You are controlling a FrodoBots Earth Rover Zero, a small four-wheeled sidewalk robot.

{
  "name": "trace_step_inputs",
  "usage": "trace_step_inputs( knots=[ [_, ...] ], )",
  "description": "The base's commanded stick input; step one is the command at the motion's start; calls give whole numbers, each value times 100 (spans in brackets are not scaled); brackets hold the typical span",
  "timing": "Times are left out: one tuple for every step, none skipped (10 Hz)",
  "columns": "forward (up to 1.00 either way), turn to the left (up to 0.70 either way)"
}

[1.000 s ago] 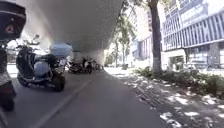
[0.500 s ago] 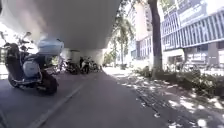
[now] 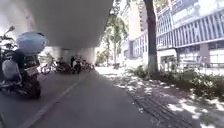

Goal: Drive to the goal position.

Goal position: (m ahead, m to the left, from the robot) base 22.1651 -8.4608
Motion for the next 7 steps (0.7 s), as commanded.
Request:
trace_step_inputs(
  knots=[
    [45,0],
    [60,0],
    [60,0],
    [45,0],
    [45,0],
    [45,0],
    [56,0]
  ],
)
